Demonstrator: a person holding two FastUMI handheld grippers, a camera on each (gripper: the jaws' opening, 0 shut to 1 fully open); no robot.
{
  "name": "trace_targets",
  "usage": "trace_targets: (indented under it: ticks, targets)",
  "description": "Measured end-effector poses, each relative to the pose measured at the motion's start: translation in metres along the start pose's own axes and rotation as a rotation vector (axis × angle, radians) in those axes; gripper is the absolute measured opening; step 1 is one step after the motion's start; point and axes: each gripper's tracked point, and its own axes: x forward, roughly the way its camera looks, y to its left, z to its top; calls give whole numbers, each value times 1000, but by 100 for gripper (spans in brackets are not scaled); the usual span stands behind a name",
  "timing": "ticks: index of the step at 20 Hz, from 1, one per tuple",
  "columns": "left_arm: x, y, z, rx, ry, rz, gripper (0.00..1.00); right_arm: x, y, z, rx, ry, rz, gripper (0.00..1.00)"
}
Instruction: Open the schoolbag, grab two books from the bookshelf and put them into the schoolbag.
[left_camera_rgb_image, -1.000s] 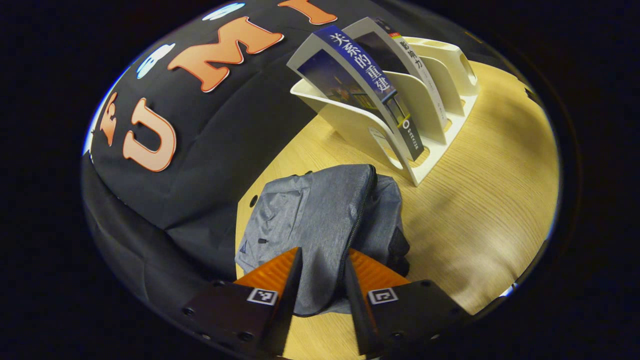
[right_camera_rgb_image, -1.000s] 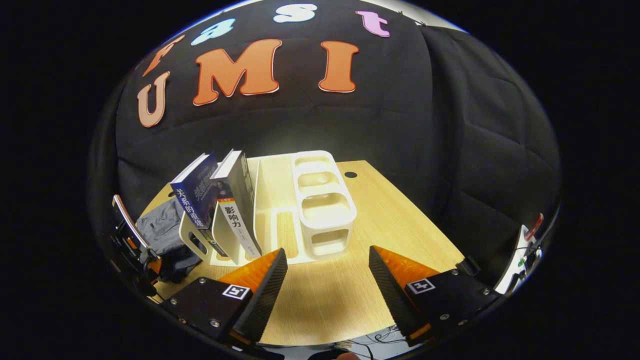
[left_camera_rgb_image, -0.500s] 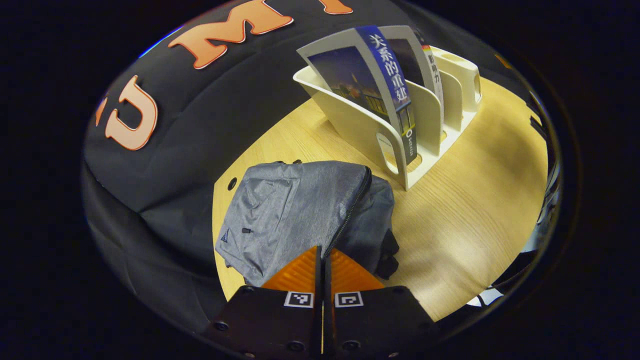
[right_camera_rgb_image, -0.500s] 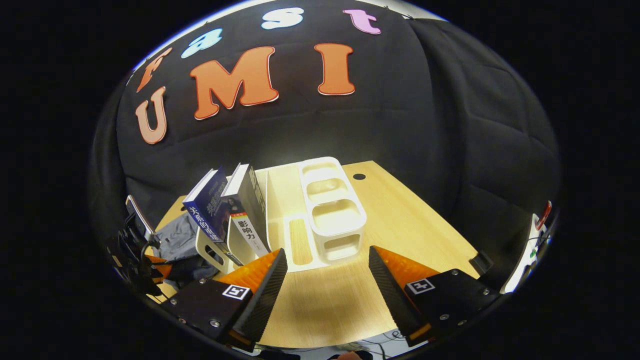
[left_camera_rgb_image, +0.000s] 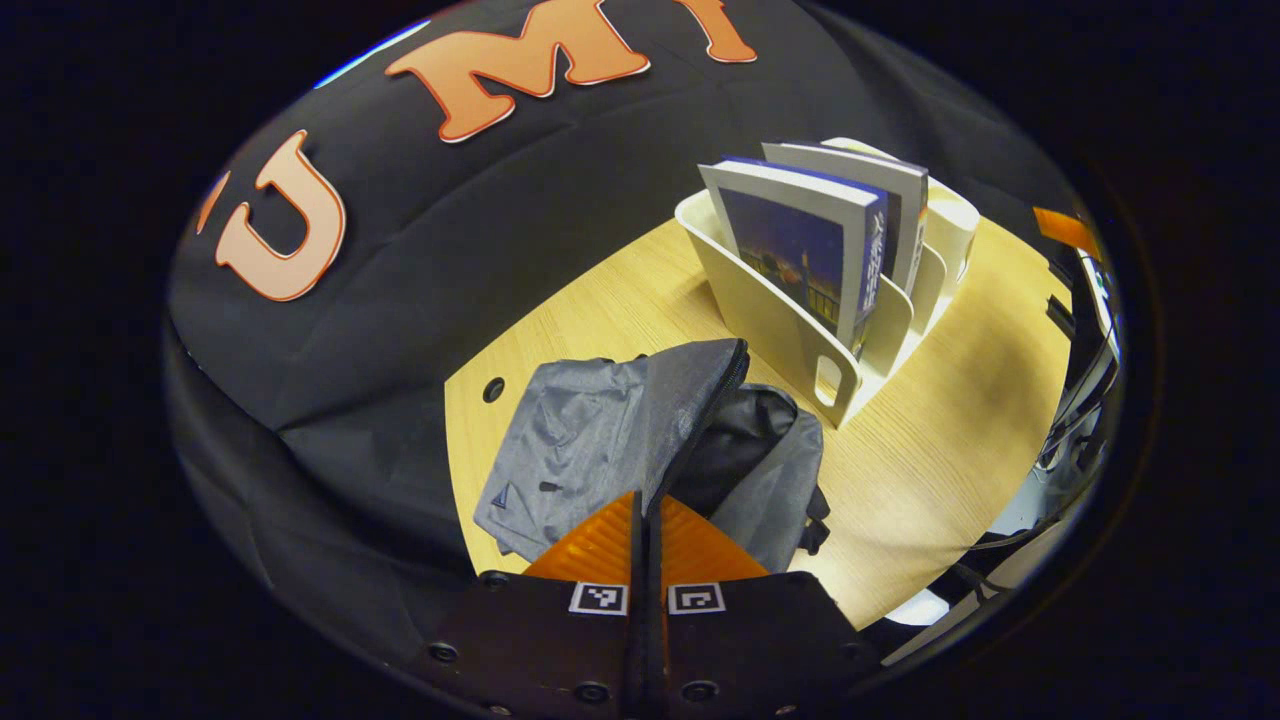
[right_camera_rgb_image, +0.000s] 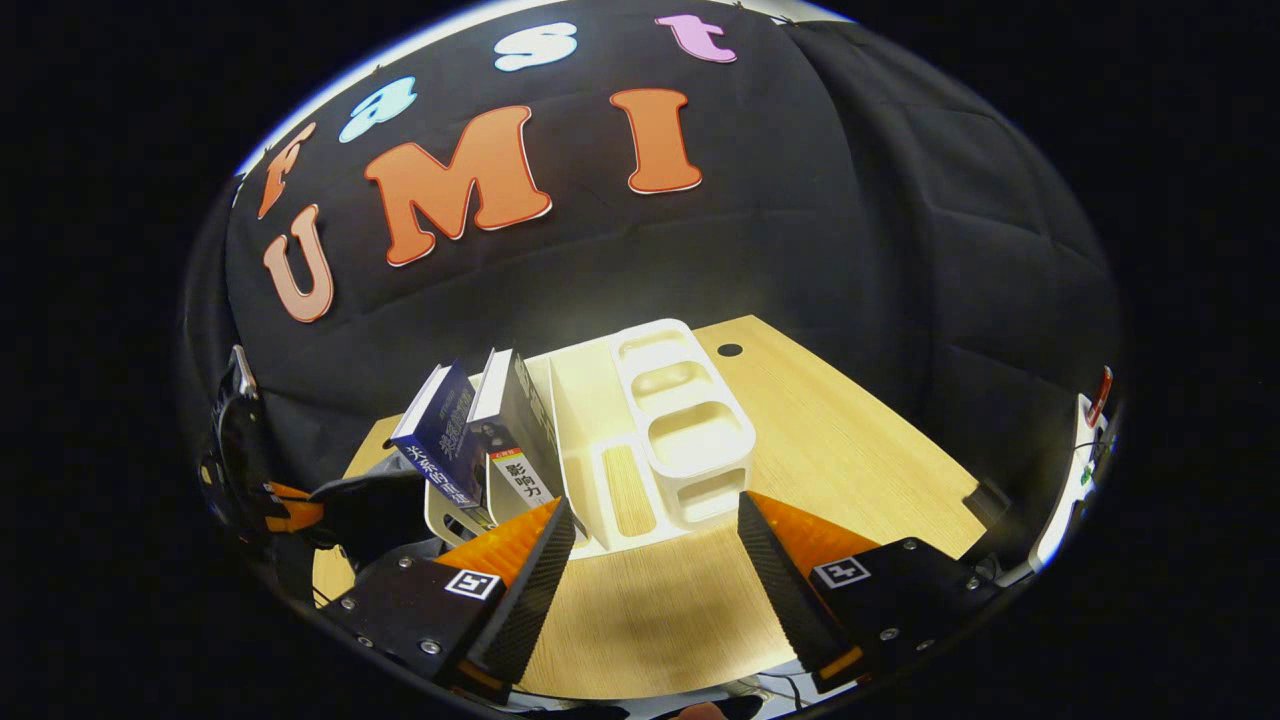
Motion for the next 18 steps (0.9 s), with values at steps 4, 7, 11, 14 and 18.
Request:
trace_targets:
  ticks: [4,7,11,14,18]
  targets:
    - [-13,40,25,-5,-47,11,1,-7,11,-2,23,0,-4,98]
    - [-21,71,40,-38,-66,30,1,-11,21,-6,11,10,-3,98]
    - [-26,91,53,-108,-93,-7,0,-18,35,-5,-11,13,8,98]
    - [-30,108,67,-127,-121,0,1,-22,44,-6,-24,13,14,98]
    - [-30,107,69,-155,-125,-28,1,-24,64,7,-32,15,42,98]
